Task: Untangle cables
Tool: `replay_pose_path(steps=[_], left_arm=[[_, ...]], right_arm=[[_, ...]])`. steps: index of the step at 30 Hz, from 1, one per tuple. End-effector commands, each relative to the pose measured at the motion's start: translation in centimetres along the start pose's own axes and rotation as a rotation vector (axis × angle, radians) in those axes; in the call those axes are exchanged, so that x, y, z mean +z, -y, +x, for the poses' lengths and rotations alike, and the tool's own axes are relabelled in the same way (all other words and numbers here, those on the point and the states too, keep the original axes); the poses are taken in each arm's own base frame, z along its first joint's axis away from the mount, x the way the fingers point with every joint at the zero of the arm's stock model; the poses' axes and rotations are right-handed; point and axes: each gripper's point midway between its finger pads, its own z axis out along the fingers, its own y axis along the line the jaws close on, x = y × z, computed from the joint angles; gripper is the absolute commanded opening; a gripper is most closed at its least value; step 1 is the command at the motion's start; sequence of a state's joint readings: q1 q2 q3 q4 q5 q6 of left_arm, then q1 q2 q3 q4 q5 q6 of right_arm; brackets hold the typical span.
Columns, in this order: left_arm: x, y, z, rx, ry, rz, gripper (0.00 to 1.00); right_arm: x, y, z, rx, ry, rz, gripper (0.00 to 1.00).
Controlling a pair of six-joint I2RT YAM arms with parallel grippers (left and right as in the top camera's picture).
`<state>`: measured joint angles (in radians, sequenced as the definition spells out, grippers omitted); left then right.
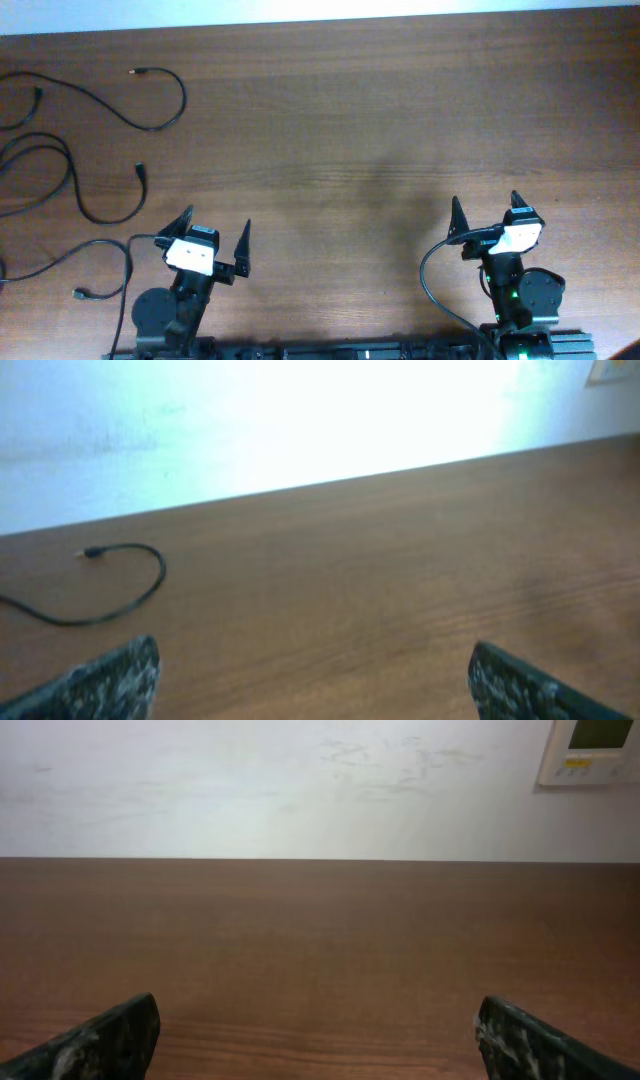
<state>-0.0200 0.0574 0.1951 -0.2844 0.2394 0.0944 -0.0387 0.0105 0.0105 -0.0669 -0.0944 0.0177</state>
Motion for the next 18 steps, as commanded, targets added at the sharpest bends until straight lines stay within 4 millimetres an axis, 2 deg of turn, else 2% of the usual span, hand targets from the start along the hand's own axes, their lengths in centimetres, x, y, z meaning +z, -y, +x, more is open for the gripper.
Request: replay_pose_path(steps=[1,3,6,8,13,18], left_arm=[[0.8,-0.2,0.1,0.045,0.119,-0.012,0.99],[1.2,-1.0,0.1,0.057,0.173,-0.051,0.99],[1.1,-2.6,0.9,0.023,0.139,-0.137,0.99],[1.0,-4.2,3.1,-0.155,0.068,-0.231,0.99],[0.8,-5.2,3.3,-0.141,0.061,-0.291,0.99],[0.8,-5.3,3.3,-0.067,0.050,-0.295,0.99]], right_arm=[[0.0,0.1,0.2,-0.005,-0.003,0.003,0.98],[0.0,0.1,0.2,-0.005,-0.003,0.003,0.98],[0.0,0.1,0.2,-0.005,-0.003,0.004,0.99],[0.0,0.1,0.2,-0.005,-0.003,0.003,0.98],[0.0,0.1,0.2,-0.005,-0.003,0.003,0.98],[0.0,0.1,0.2,-0.005,-0.003,0.003,0.98]])
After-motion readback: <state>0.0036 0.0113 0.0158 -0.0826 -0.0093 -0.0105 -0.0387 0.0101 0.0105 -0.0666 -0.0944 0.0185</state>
